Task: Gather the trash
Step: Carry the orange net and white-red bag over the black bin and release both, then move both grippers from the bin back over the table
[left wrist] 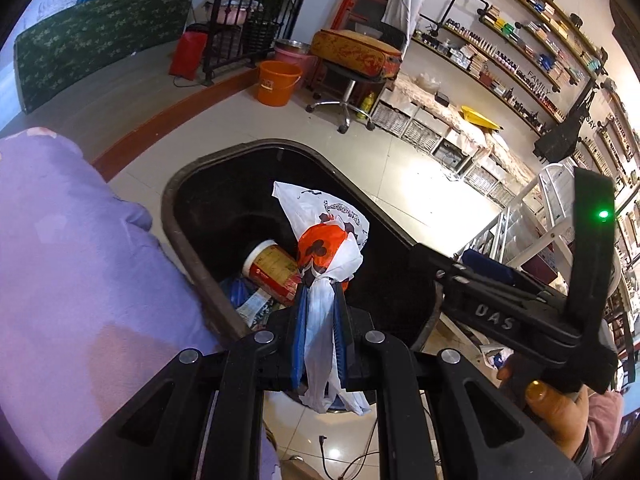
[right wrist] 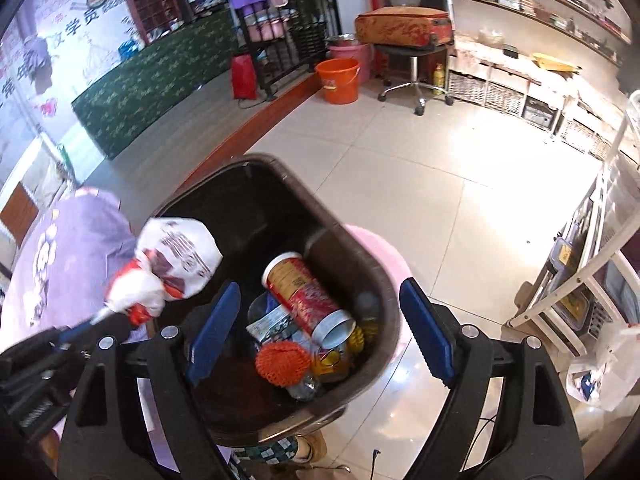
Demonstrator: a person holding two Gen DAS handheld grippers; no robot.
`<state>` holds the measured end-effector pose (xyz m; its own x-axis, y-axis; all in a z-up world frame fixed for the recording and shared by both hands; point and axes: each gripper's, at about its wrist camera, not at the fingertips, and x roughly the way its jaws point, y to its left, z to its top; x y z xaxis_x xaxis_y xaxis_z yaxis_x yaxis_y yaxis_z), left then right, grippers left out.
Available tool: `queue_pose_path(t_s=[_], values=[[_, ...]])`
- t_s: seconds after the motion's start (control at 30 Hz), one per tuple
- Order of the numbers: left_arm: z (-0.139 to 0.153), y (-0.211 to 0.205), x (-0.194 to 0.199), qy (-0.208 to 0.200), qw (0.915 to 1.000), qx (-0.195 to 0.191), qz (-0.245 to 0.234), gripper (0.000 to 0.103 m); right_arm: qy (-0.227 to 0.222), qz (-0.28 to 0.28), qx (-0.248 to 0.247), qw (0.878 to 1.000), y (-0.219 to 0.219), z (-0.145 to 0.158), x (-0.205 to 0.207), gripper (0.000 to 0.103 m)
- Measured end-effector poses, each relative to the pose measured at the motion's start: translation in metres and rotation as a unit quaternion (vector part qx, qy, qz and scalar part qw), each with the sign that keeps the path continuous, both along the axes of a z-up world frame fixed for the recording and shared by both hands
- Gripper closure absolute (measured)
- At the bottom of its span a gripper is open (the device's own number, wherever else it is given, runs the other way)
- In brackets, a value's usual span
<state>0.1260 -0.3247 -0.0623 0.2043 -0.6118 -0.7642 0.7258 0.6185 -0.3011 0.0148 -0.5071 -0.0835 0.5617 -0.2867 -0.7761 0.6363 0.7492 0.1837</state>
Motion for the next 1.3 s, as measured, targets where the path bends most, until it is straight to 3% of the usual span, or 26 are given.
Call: queue_pose_path(t_s=[0.33,0.4,0.43,0.5,0.57,0.67,0.93,1.3], values=[[-0.009,-0.016,-0.002,-0.003,0.9995,0.026,-0.020,0.091,0.000,-0.020,-0.002,1.000,-0.013,0.005,-0.005,0.020],[-0.011,-0.019,-0.003,-0.002,0.9991,0.030,-0.028,0.087,-0.003,-0.021,-0.004,1.000,-0.012,0.007,-0.005,0.020],[-0.010,-0.021,-0.003,-0.002,0.9990,0.032,-0.031,0.083,-0.002,-0.021,-0.005,1.000,-0.009,0.008,-0.005,0.020],[-0.009,-0.019,-0.005,-0.007,0.9990,0.030,-0.034,0.049,-0.001,-0.020,-0.010,1.000,-0.008,0.009,-0.004,0.020],[-0.005,-0.015,-0.008,-0.019,0.9992,0.020,-0.028,0.030,-0.001,-0.020,-0.011,1.000,-0.009,0.008,-0.004,0.019],[0.003,-0.009,-0.011,-0.032,0.9992,0.013,-0.022,0.019,-0.002,-0.019,-0.010,1.000,-0.009,0.008,-0.003,0.015],[0.024,0.017,-0.018,-0.064,0.9979,-0.006,0.006,0.008,-0.007,-0.001,0.006,1.000,0.000,0.006,0.007,0.014],[0.039,0.089,-0.004,-0.089,0.9915,-0.010,0.093,0.006,-0.022,0.083,0.036,0.996,0.055,0.010,0.044,0.013]])
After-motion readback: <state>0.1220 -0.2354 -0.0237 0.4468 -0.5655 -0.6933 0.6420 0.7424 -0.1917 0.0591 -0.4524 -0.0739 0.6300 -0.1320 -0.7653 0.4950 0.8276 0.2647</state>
